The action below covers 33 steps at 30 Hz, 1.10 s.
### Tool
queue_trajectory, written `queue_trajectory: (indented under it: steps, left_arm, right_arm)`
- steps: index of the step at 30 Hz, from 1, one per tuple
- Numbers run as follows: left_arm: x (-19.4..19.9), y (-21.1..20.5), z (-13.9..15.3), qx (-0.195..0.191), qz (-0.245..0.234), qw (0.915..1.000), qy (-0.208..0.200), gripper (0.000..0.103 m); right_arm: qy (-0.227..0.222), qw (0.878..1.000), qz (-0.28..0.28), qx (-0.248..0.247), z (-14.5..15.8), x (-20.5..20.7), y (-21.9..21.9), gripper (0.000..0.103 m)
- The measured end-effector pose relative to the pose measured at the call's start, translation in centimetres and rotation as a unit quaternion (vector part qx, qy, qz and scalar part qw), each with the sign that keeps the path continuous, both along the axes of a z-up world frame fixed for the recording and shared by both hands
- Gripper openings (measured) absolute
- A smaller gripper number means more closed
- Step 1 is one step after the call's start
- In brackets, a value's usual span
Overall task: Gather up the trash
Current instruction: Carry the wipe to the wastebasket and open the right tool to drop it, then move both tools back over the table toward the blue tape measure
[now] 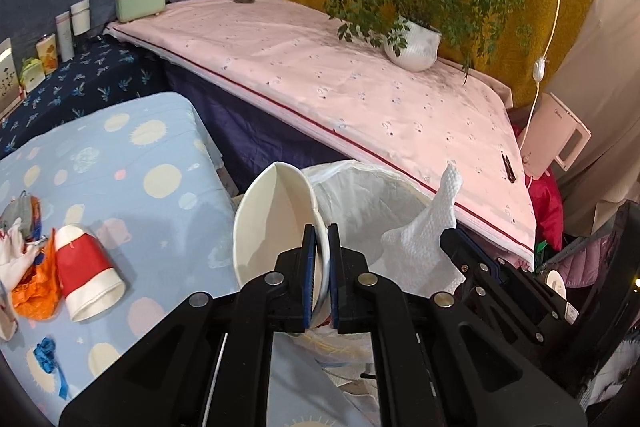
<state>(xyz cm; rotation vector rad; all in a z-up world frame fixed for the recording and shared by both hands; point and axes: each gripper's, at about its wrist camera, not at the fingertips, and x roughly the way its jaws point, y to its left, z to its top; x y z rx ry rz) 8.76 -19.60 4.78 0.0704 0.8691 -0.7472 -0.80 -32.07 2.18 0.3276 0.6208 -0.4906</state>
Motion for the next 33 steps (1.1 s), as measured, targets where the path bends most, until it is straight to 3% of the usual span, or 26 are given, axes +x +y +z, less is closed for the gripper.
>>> queue_trajectory:
  steps: [3, 6, 7, 10, 20, 25, 33]
  left_arm:
    - [0.5, -0.5, -0.9, 0.005, 0.009, 0.9999, 0.008, 0.01]
    - [0.9, -0.4, -1.7, 0.009, 0.029, 0.9995, 0.011, 0.043]
    - [1.0, -0.3, -1.8, 0.008, 0.034, 0.9993, 0.009, 0.046]
    - [1.0, 0.1, -2.2, 0.014, 0.035, 0.9992, 0.009, 0.046]
    - [0.8, 3.6, -2.4, 0.024, 0.074, 0.997, -0.001, 0.056]
    - [0.8, 6.7, -2.5, 0.028, 0.105, 0.9941, -0.004, 0.057]
    - [0.5, 12.6, -3.5, 0.042, 0.162, 0.9859, -0.001, 0.062]
  right_arm:
    - [0.002, 1.0, 0.0, 0.005, -0.4, 0.3, -0.4, 0.01]
    - [0.005, 1.0, -0.003, 0.002, -0.8, 0.5, -0.5, 0.025]
    - [0.004, 1.0, -0.005, 0.002, -0.8, 0.4, -0.4, 0.031]
    - [0.003, 1.0, -0.008, 0.0, -0.9, 0.4, -0.4, 0.039]
    - [0.004, 1.0, 0.006, -0.002, -0.8, 0.3, 1.6, 0.045]
    - [0.005, 1.0, 0.019, -0.005, -0.5, 0.3, 3.4, 0.051]
    - [0.008, 0.999, 0.053, -0.007, -0.2, 0.5, 7.0, 0.053]
